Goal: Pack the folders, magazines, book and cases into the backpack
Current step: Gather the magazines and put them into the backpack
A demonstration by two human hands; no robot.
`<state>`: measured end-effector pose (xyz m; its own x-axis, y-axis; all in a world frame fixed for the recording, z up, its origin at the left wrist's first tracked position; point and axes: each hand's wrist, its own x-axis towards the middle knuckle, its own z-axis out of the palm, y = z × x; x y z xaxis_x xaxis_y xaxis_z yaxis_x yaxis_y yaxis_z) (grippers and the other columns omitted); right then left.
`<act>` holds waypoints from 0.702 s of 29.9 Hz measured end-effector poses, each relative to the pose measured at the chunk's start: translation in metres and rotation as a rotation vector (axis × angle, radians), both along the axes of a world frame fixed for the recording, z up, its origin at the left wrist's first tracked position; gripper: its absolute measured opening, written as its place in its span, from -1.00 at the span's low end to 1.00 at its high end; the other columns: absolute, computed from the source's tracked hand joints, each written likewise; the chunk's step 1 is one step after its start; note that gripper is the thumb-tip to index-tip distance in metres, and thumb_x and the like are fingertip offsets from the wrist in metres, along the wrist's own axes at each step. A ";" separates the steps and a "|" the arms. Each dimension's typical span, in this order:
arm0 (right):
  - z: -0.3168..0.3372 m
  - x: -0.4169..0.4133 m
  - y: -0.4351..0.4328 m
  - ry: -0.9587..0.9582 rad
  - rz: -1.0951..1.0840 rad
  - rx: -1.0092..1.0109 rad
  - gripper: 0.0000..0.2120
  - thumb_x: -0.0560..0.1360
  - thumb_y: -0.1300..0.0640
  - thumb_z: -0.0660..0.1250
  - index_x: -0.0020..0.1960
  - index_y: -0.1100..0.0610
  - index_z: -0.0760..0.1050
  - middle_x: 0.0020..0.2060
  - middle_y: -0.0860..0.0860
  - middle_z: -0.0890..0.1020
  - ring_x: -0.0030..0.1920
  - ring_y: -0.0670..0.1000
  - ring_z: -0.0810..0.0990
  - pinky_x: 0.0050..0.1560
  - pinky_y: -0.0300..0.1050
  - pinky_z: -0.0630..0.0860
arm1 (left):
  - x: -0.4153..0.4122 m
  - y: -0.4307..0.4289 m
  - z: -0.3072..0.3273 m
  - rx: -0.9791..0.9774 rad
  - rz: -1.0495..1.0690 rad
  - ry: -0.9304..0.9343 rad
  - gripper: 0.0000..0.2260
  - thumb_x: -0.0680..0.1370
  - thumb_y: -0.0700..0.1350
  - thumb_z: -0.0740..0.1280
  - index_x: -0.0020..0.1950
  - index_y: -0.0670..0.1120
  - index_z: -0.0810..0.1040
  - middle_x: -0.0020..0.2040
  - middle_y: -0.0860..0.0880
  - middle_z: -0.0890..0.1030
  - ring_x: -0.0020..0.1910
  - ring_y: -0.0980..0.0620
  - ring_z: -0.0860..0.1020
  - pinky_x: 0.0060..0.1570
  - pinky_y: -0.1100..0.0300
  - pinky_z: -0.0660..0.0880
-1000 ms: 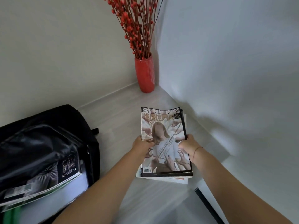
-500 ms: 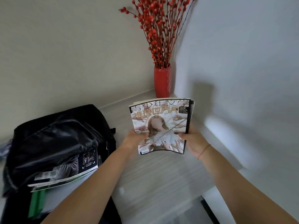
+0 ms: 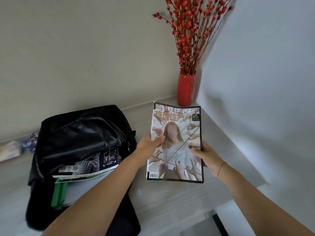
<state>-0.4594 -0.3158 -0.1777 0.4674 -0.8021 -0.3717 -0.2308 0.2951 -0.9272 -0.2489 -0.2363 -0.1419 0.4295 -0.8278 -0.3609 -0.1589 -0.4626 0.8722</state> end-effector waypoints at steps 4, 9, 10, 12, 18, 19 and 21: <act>0.016 0.030 0.029 -0.229 0.062 0.259 -0.79 0.48 0.37 0.27 0.09 0.20 0.52 0.11 0.29 0.59 0.00 0.14 0.61 0.17 0.08 0.51 | 0.060 0.055 0.020 -0.126 -0.016 -0.450 -0.71 0.59 0.13 0.12 0.00 0.01 0.55 -0.01 -0.01 0.60 0.00 -0.03 0.55 0.02 0.04 0.44; 0.018 0.063 0.092 -0.312 0.426 0.505 -0.59 0.42 0.33 0.35 0.26 0.26 0.45 0.19 0.33 0.55 0.21 0.31 0.51 0.25 0.23 0.42 | 0.181 0.169 -0.003 0.206 -0.170 -1.538 -0.32 0.31 -0.01 0.49 0.38 -0.11 0.39 0.34 -0.14 0.45 0.35 -0.16 0.40 0.40 -0.13 0.15; 0.016 0.071 0.107 -0.271 0.471 0.503 -0.62 0.44 0.35 0.32 0.26 0.25 0.45 0.19 0.31 0.55 0.21 0.28 0.50 0.28 0.20 0.41 | 0.195 0.183 -0.005 0.365 -0.182 -1.532 -0.24 0.33 0.06 0.48 0.46 -0.12 0.29 0.40 -0.15 0.38 0.40 -0.15 0.33 0.42 -0.16 0.08; 0.012 0.090 0.134 -0.131 0.514 0.462 -0.64 0.48 0.36 0.29 0.28 0.27 0.45 0.17 0.29 0.56 0.18 0.21 0.52 0.28 0.11 0.43 | 0.223 0.198 -0.004 0.543 -0.151 -1.524 -0.28 0.39 0.07 0.42 0.46 -0.12 0.24 0.37 -0.12 0.40 0.37 -0.13 0.37 0.40 -0.12 0.17; 0.002 0.135 0.172 -0.023 0.464 0.520 -0.82 0.52 0.36 0.24 0.03 0.23 0.58 -0.07 0.16 0.65 -0.11 0.05 0.65 0.01 -0.11 0.58 | 0.248 0.172 0.047 0.263 -0.055 -1.374 -0.80 0.47 -0.10 0.30 0.06 -0.11 0.47 -0.04 -0.14 0.63 -0.08 -0.20 0.61 -0.29 0.08 0.44; 0.004 0.146 0.175 -0.051 0.464 0.564 -0.82 0.51 0.36 0.22 0.01 0.25 0.57 -0.09 0.18 0.65 -0.15 0.07 0.66 -0.01 -0.07 0.57 | 0.252 0.174 0.051 0.231 -0.103 -1.391 -0.80 0.47 -0.10 0.29 0.07 -0.10 0.47 -0.04 -0.13 0.64 -0.08 -0.20 0.61 -0.30 0.10 0.40; 0.013 0.166 0.175 -0.111 0.487 0.632 -0.81 0.47 0.34 0.21 0.05 0.31 0.53 -0.05 0.26 0.62 -0.13 0.14 0.64 0.06 0.02 0.52 | 0.257 0.183 0.057 0.213 -0.200 -1.409 -0.80 0.49 -0.08 0.27 0.09 -0.07 0.46 -0.03 -0.10 0.63 -0.06 -0.18 0.61 -0.29 0.10 0.39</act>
